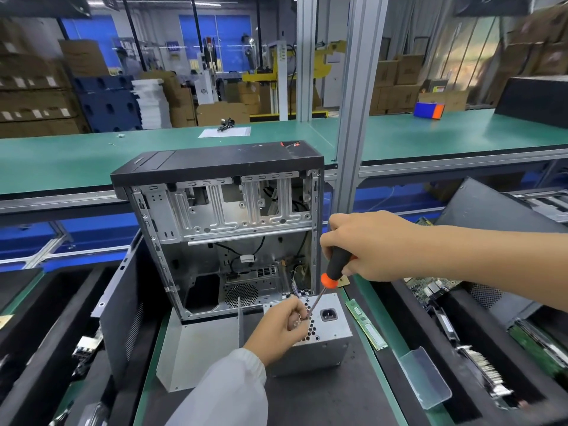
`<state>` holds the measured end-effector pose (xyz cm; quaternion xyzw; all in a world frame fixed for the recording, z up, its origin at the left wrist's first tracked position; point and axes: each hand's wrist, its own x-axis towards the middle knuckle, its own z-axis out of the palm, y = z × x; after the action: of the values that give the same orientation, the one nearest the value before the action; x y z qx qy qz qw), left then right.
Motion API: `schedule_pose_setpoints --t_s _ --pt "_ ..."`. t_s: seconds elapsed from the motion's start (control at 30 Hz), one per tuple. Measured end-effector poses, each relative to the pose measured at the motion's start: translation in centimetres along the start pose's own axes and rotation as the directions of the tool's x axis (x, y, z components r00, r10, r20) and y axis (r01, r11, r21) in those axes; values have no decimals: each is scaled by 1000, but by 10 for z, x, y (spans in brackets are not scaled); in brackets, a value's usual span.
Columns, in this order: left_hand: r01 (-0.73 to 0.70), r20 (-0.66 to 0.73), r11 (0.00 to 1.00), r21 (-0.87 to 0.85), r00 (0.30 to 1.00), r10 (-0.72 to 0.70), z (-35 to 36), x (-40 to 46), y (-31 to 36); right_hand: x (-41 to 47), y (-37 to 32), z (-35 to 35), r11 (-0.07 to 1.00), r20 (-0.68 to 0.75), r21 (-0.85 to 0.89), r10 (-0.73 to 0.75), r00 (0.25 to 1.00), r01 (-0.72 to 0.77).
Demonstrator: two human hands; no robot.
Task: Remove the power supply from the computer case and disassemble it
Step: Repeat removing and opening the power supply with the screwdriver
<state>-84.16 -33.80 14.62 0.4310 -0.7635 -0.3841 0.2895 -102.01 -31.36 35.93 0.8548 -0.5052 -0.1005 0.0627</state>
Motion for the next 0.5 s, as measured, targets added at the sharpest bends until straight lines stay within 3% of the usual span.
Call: schedule_pose_setpoints --t_s 0.07,0.2,0.27,0.4,0.5 --pt "8 21 1000 0 1000 -8 -5 0 1 2 -2 -1 1000 -25 -9 12 1000 -12" --pt "-6 108 952 307 994 -28 -9 6 0 5 -6 -1 999 -43 -10 36 998 -37" --pt "28 103 925 378 992 -72 -14 8 0 6 -7 -2 999 -31 -8 51 998 -51" --pt "77 105 926 369 987 -123 -32 4 -2 6 -15 4 999 48 6 38 998 -38" --pt "167 32 977 135 984 -173 -37 0 -1 8 -24 14 999 123 34 21 992 -25"
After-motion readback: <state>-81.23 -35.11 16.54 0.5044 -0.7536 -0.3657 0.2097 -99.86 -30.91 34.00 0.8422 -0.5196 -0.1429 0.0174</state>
